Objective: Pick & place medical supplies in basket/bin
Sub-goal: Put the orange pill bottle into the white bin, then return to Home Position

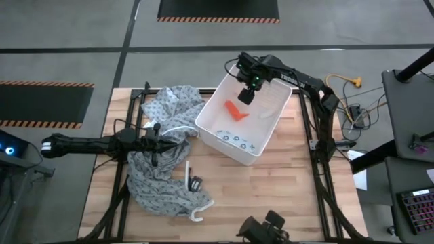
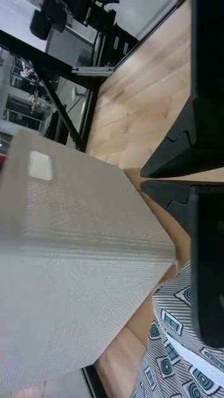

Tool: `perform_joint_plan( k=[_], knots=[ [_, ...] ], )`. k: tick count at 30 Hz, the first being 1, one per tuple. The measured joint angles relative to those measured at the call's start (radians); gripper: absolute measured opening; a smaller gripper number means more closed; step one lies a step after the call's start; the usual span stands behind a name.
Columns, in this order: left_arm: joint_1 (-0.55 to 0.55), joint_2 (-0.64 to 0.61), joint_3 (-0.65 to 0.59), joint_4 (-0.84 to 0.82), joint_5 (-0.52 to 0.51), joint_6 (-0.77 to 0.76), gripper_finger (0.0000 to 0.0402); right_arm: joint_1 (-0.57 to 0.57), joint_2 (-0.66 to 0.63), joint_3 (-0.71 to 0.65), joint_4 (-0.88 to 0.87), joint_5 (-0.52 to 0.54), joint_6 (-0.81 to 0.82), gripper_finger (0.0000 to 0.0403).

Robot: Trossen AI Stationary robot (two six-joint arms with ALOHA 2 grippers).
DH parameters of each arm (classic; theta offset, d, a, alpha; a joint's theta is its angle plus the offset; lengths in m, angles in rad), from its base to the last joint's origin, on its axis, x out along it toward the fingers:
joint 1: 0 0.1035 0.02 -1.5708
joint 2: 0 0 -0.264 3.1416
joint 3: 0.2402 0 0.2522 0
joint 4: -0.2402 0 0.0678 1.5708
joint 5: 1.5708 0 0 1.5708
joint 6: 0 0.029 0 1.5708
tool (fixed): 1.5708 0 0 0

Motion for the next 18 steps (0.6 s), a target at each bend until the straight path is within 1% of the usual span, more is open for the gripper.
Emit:
perform_joint_plan(
  k=[4,13,15,18],
  knots=[
    [0.000,0.000,0.000,0.000,0.000,0.000,0.0000,0.004,0.000,0.036,-0.001,-0.015,0.009,0.0232],
    [0.000,0.000,0.000,0.000,0.000,0.000,0.0000,0.006,-0.006,0.109,-0.053,-0.013,0.026,0.0302],
    [0.000,0.000,0.000,0.000,0.000,0.000,0.0000,0.006,-0.011,0.131,-0.066,-0.049,0.034,0.0308],
    [0.000,0.000,0.000,0.000,0.000,0.000,0.0000,0.008,-0.044,0.161,-0.058,-0.155,0.048,0.0307]
  ],
)
